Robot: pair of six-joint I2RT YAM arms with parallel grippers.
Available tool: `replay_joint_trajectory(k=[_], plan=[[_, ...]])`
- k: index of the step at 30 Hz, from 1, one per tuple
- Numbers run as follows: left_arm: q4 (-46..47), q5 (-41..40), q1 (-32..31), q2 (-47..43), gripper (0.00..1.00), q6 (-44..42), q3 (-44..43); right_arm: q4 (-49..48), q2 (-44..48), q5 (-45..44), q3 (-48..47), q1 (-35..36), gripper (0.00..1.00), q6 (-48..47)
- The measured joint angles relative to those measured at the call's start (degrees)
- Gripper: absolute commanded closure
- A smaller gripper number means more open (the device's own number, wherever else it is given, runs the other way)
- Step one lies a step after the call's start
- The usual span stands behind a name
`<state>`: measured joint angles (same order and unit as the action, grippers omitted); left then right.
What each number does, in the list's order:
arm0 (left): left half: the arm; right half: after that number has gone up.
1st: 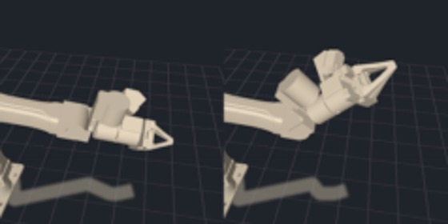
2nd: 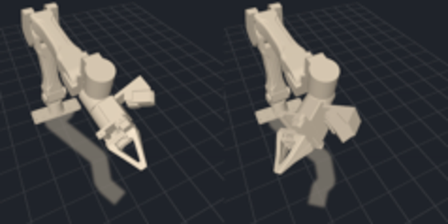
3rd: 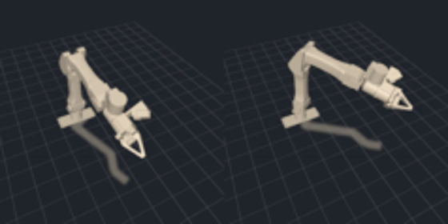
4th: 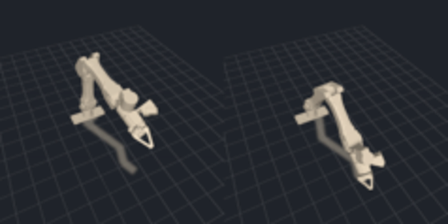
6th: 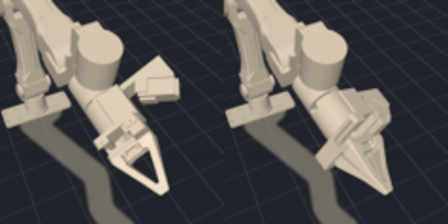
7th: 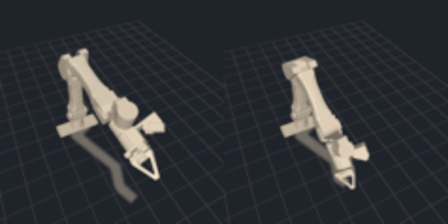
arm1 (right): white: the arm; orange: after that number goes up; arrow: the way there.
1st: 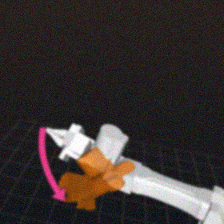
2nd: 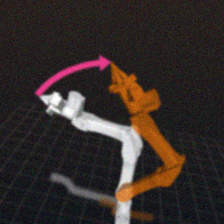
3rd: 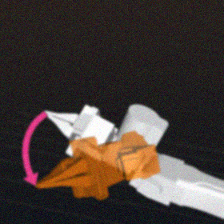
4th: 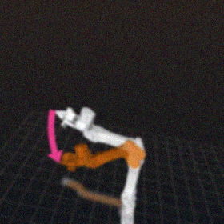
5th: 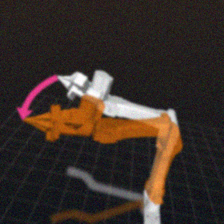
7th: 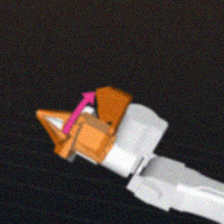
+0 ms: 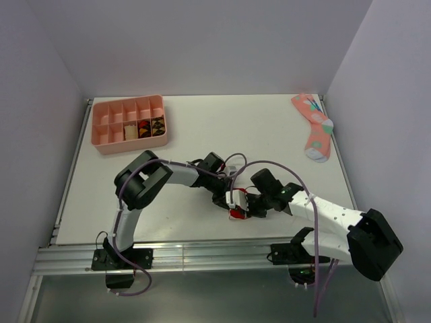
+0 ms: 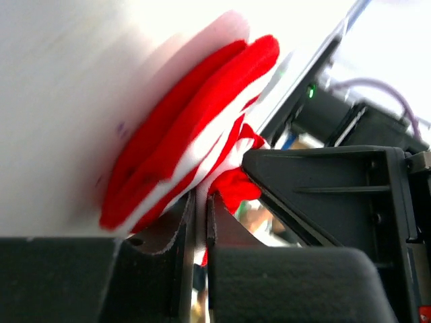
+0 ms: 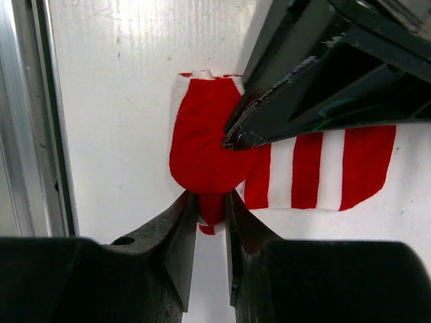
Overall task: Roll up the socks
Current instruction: Roll the sock at the center of the board.
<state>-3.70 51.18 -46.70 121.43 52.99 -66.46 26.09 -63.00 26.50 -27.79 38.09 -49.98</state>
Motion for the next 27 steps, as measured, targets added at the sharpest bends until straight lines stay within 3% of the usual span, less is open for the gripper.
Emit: replay_joint_trajectory(k=[15, 20, 27], plan=[[27.21, -22.62, -3.85, -10.62, 0.89, 18.21, 17.9, 16.57, -21.51, 9.03, -17.59, -11.8, 0.8, -6.97], [31.98, -28.79, -5.95, -11.28, 0.8, 19.91, 20.17, 26.53, -32.04, 13.35, -25.57, -15.65, 0.81, -11.47], [35.76, -39.8, -9.92, -13.7, 0.75, 16.48, 22.82, 39.89, -45.97, 17.92, -34.95, -18.38, 0.8, -15.76]])
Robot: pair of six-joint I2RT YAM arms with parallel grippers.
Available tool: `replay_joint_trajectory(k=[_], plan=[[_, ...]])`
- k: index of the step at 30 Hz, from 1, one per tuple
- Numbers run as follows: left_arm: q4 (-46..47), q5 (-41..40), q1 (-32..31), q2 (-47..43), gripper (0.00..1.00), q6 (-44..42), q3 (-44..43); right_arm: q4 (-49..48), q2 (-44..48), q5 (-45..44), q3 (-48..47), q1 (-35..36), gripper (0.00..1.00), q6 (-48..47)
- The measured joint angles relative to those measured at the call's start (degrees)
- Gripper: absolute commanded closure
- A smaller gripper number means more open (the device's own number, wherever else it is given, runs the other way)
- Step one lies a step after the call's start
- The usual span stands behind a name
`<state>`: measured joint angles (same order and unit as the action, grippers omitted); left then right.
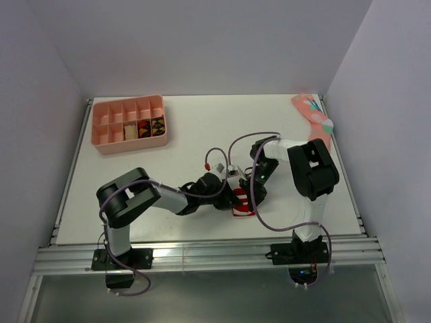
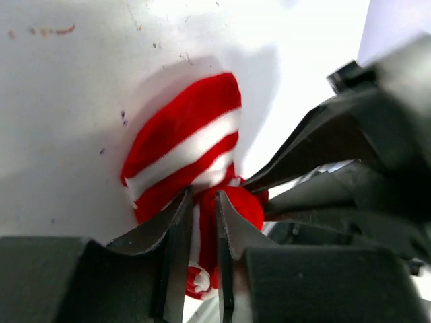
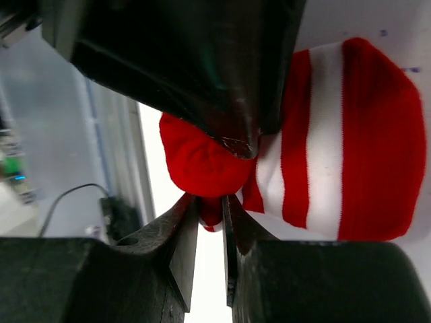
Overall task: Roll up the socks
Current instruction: Roll the sock at the center of the board.
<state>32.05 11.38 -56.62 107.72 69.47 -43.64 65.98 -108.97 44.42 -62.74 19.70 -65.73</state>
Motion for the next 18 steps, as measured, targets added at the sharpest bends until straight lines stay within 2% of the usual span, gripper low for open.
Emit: replay_joint_trajectory(k=[11, 18], plan=[[6.62, -15.45, -7.23, -9.22, 0.69, -11.15, 6.08, 5.97, -6.64, 1.07, -3.76, -0.2, 0.8, 1.75], [6.49, -23.04, -11.04, -14.4, 0.63, -24.81, 7.17, 8.48, -9.84, 0.2, -6.88, -0.2, 0.8, 3.85]])
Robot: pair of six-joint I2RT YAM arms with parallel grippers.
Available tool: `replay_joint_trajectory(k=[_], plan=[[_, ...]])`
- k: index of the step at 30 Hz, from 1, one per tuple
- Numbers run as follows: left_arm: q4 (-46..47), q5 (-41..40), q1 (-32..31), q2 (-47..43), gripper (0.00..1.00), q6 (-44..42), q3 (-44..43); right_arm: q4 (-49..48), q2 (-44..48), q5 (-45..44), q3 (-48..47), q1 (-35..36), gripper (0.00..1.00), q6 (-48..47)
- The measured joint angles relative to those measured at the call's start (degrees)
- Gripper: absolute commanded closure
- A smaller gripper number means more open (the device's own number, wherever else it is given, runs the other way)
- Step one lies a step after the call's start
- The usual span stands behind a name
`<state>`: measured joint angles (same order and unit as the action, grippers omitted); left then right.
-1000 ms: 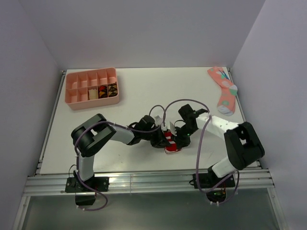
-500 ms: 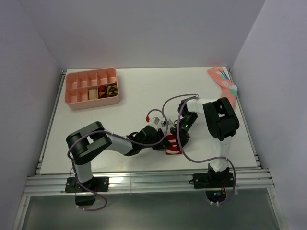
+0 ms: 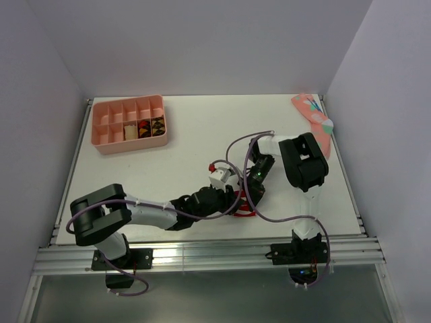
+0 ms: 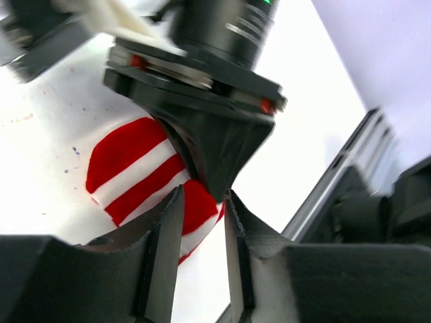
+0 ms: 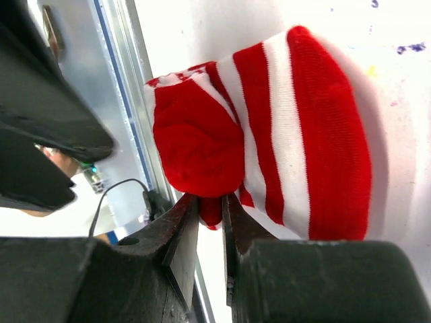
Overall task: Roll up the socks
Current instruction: Roll the sock at the center of the board.
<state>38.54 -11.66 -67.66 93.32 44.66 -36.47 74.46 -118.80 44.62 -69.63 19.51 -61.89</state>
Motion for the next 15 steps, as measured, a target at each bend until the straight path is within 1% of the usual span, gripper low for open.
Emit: replay_joint_trajectory(k=[3, 8, 15], plan=[[-2.21, -1.03, -1.51, -1.73, 0.6, -6.62, -0.04, 0.85, -0.87, -0.44, -1.03, 0.0, 0.8, 0.81], [-9.14, -0.87, -2.29, -2.14, 0.59, -17.42, -2.05, 2.6, -2.97, -1.29, -3.17, 0.0, 0.8, 2.05], [-16.98, 2.19, -2.34, -1.66, 0.56, -28.65, -6.12, 3.96, -4.35, -2.05, -4.72, 0.02, 0.8, 3.39]])
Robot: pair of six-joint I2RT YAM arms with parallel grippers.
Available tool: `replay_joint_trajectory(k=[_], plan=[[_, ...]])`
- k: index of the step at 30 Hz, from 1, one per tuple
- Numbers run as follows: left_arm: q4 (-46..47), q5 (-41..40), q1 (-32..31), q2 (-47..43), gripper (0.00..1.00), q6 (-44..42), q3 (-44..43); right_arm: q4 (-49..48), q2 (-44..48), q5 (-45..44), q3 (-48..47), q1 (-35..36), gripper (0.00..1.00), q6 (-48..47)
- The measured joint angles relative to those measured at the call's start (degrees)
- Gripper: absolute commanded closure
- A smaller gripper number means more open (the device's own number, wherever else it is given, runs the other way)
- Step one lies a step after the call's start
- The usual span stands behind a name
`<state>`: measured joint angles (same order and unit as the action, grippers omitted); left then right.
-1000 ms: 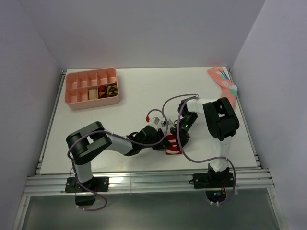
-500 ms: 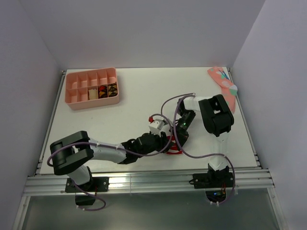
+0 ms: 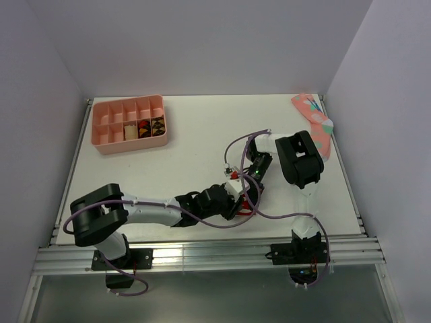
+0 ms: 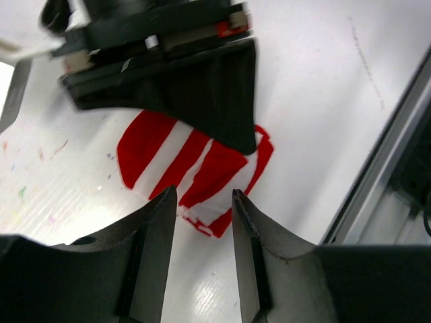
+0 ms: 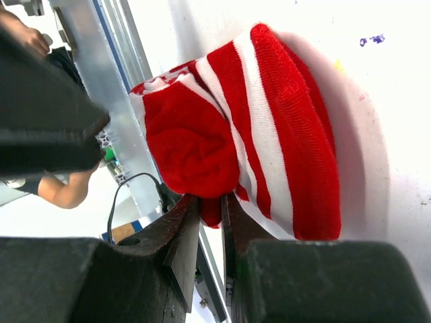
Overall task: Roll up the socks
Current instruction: Roll the sock at the center of the board.
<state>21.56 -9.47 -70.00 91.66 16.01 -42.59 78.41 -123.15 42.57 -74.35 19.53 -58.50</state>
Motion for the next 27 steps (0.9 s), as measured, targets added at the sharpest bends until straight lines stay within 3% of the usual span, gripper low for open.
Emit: replay_joint_trajectory(k=[10, 27], plan=[[-7.17, 6.75, -0.13, 5.42, 0.55, -9.44, -8.57, 0.33, -0.11, -1.09, -0.66, 0.24, 0.8, 0.83], [-5.81, 8.72, -0.37, 9.51, 0.56, -10.88, -8.72, 1.36, -1.22, -1.6, -1.44, 0.37, 0.8, 1.07]])
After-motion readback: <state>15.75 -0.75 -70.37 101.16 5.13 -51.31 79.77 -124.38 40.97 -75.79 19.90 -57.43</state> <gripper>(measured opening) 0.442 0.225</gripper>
